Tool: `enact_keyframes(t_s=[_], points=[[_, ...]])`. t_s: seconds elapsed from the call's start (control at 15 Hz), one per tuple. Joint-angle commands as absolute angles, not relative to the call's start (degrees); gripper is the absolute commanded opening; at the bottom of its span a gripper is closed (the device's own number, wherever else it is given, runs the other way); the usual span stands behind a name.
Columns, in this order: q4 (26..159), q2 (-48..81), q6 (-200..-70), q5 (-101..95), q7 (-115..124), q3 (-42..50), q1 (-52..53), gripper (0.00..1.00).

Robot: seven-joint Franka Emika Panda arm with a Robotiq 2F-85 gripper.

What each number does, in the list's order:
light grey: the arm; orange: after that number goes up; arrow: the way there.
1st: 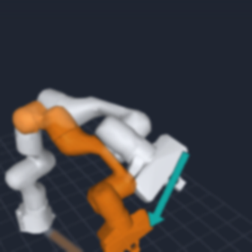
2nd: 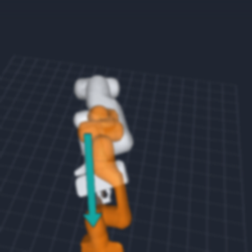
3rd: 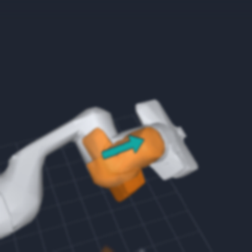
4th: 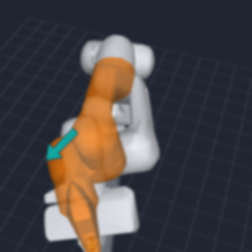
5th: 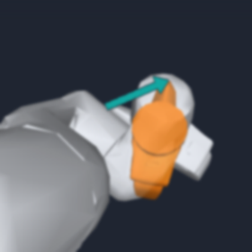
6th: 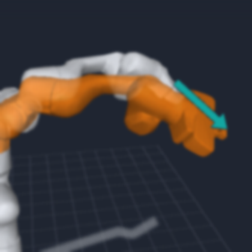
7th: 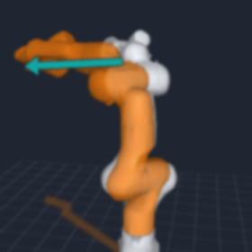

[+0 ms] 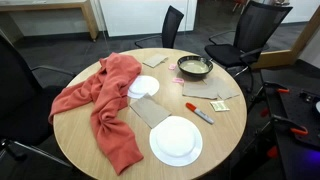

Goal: Move the bowl to the left

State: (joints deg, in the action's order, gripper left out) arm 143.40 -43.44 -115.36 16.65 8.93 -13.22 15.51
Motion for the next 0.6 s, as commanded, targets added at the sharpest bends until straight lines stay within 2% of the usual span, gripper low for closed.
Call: enact_keyframes(t_s=[0.0, 0.53], points=[[143.21, -43.44, -115.12, 16.8, 8.8, -13.43, 15.21, 1.0], [143.12, -42.02, -117.23, 15.4, 10.85, -14.14, 12.98, 1.0]])
